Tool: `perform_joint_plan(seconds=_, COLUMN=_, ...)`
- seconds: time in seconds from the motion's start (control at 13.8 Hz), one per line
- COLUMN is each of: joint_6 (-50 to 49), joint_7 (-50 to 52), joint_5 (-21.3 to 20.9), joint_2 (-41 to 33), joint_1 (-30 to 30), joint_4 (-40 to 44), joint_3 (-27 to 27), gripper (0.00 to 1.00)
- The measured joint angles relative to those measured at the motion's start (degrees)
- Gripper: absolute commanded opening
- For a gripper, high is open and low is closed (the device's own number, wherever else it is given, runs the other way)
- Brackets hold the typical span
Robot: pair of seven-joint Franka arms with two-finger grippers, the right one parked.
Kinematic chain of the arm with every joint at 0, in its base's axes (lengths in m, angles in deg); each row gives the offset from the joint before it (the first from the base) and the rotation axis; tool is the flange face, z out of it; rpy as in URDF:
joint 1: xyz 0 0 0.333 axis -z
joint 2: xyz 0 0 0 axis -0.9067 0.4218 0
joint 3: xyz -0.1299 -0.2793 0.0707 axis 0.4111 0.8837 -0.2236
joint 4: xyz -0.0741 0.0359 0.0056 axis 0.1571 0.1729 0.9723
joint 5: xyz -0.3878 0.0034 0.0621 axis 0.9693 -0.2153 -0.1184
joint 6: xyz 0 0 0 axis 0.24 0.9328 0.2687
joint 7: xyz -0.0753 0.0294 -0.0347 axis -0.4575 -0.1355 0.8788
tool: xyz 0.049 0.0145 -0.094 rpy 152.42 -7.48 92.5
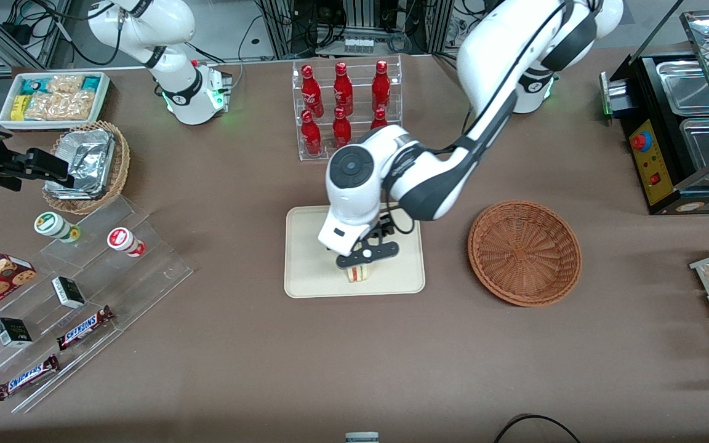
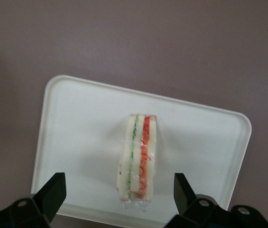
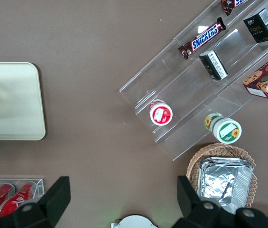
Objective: Place sandwich from basket to tray
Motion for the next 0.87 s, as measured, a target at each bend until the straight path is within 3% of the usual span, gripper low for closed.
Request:
perform_joint_plan(seconds=0.29, joint_6=-7.0, joint_7=-7.7, joint_5=0.0, joint_2=-3.9, joint_1=-5.5, joint_4=-1.3, joint_3=-0.2, gripper=1.0)
perform_joint_plan(seconds=0.87, joint_6=-6.7, joint_7=-23.5, joint_5=0.1, joint_2=-13.1, joint_1=-18.3, joint_4=-13.7, joint_3=-0.2, gripper=1.0)
